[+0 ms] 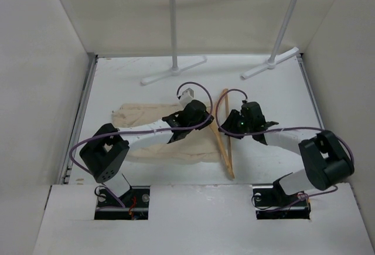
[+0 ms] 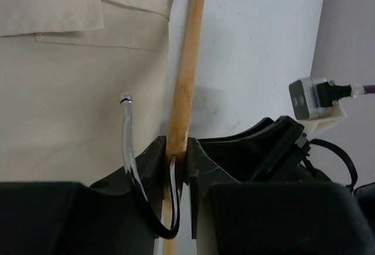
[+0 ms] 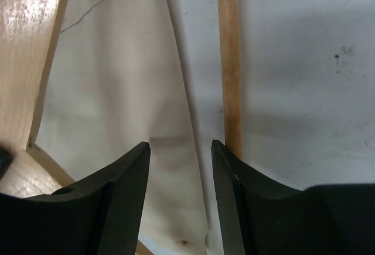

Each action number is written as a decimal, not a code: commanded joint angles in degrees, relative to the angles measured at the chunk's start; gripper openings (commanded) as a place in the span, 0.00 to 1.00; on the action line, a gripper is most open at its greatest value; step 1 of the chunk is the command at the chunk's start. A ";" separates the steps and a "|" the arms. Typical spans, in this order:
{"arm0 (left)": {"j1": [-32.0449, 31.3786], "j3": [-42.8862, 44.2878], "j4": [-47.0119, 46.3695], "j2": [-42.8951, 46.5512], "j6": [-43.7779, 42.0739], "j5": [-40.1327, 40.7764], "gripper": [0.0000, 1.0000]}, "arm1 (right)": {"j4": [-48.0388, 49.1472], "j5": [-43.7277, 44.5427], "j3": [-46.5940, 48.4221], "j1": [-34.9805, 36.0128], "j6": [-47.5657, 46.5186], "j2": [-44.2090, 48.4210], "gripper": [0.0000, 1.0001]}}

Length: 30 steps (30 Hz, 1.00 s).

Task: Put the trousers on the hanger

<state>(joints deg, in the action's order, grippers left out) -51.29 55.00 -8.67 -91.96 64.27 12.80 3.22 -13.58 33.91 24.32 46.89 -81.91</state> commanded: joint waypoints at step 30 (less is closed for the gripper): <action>17.14 -22.39 15.25 30.34 -11.70 3.47 0.03 | 3.46 -6.63 2.65 -8.36 3.65 7.12 0.12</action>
<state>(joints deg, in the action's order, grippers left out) -36.18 34.28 -2.26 -65.34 57.67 15.42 6.44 -18.81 36.60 16.99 51.27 -75.02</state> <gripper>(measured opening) 0.160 0.121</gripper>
